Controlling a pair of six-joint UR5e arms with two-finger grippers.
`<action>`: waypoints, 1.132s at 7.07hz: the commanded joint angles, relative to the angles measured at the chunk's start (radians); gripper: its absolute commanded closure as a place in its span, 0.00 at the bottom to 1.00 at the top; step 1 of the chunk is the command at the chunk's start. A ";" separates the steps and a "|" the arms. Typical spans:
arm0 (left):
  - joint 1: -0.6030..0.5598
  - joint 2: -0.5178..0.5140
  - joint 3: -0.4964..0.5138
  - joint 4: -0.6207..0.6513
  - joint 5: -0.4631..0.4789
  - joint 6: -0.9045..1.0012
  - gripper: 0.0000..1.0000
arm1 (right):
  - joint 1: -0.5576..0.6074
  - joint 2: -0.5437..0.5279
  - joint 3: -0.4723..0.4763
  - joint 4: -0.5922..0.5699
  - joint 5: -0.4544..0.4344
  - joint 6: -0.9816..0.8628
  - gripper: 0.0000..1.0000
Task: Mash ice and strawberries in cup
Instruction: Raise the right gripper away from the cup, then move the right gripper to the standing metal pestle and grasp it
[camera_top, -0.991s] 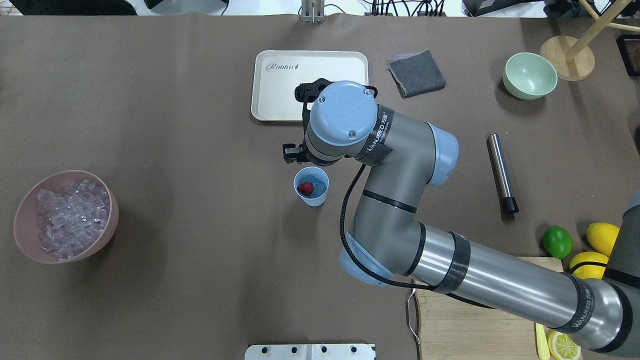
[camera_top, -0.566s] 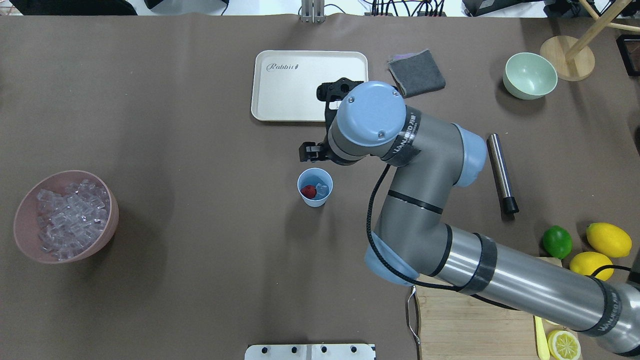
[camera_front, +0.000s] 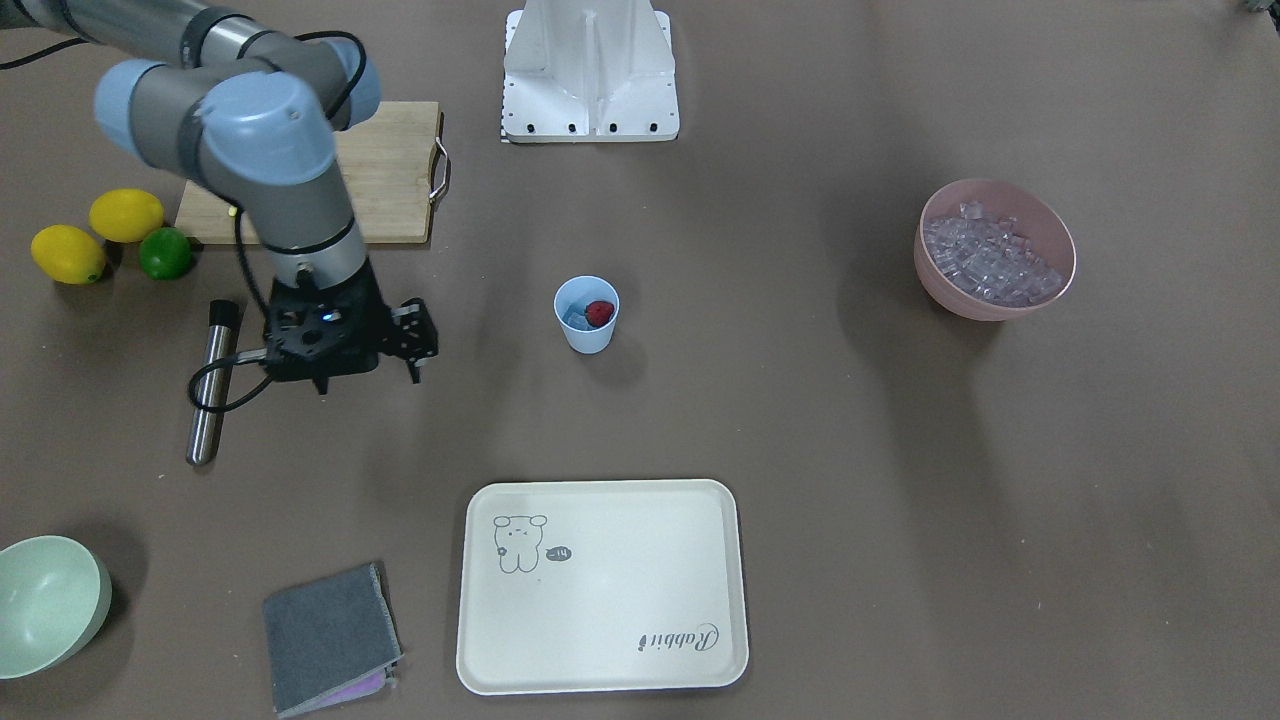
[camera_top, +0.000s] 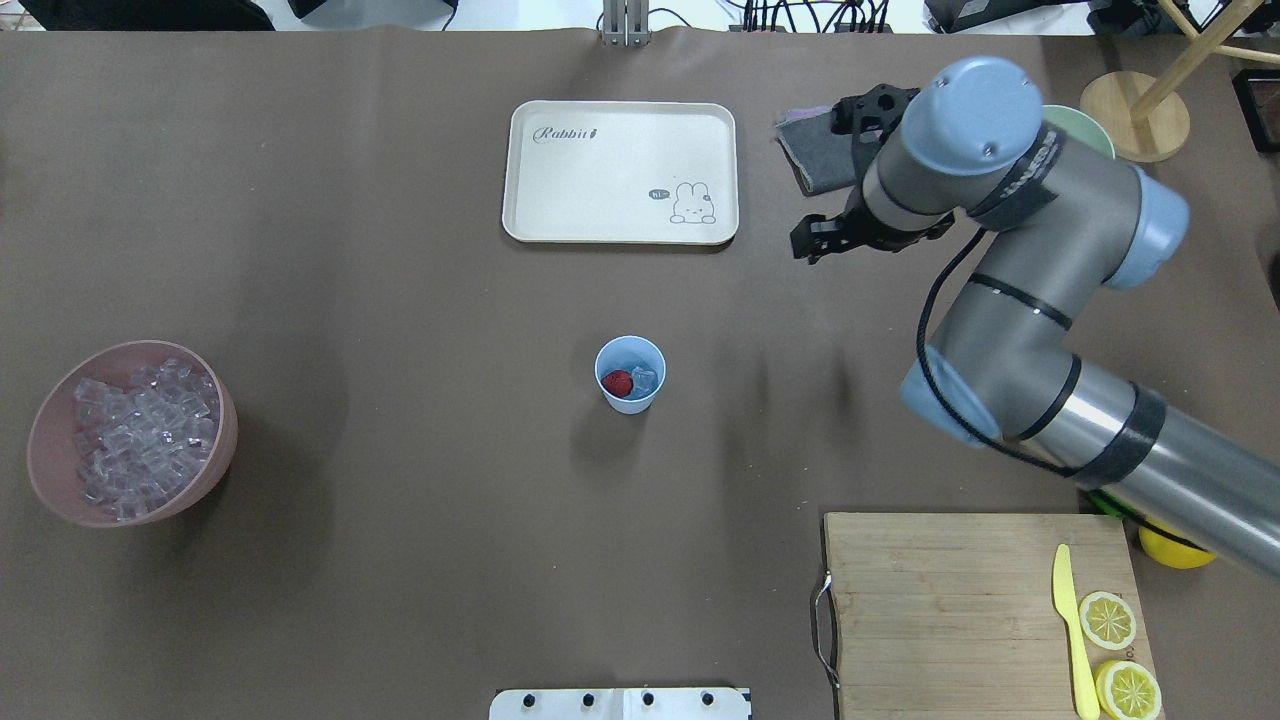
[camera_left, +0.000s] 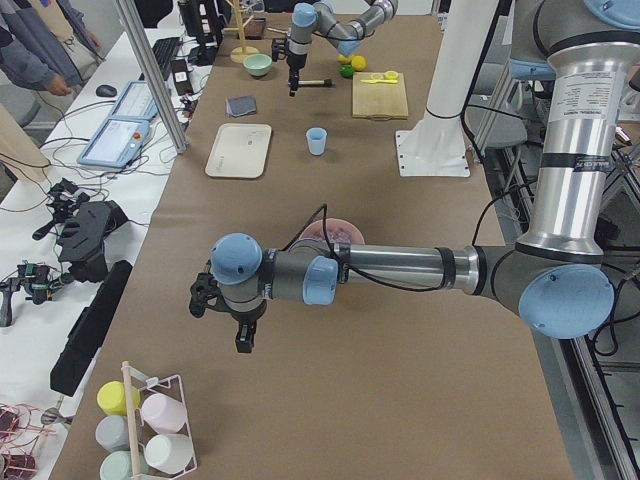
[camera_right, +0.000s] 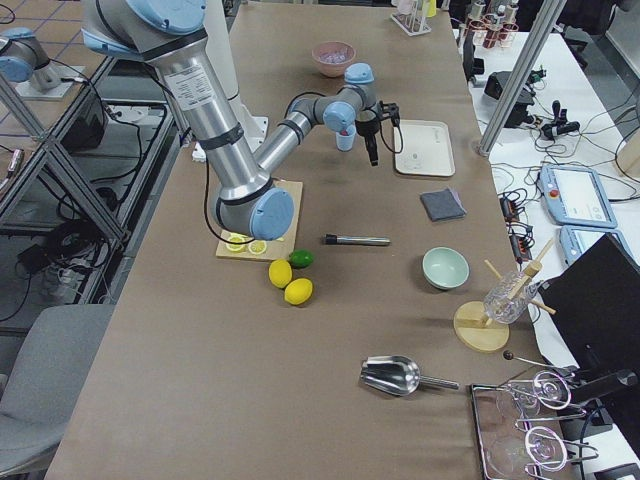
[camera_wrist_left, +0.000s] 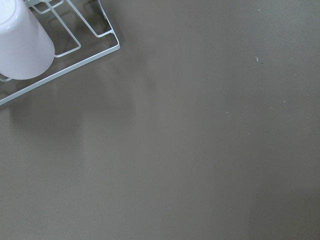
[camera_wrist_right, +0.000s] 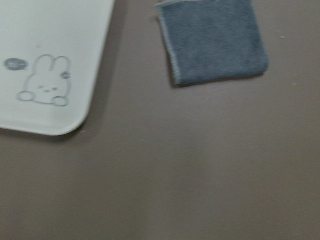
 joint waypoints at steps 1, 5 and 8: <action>-0.001 0.010 -0.028 0.003 0.000 0.000 0.03 | 0.186 -0.046 -0.199 0.115 0.183 -0.166 0.06; -0.001 0.036 -0.077 0.006 0.002 -0.006 0.03 | 0.222 -0.077 -0.347 0.225 0.236 -0.245 0.06; -0.001 0.056 -0.113 0.007 0.003 -0.008 0.03 | 0.156 -0.083 -0.327 0.228 0.244 -0.227 0.04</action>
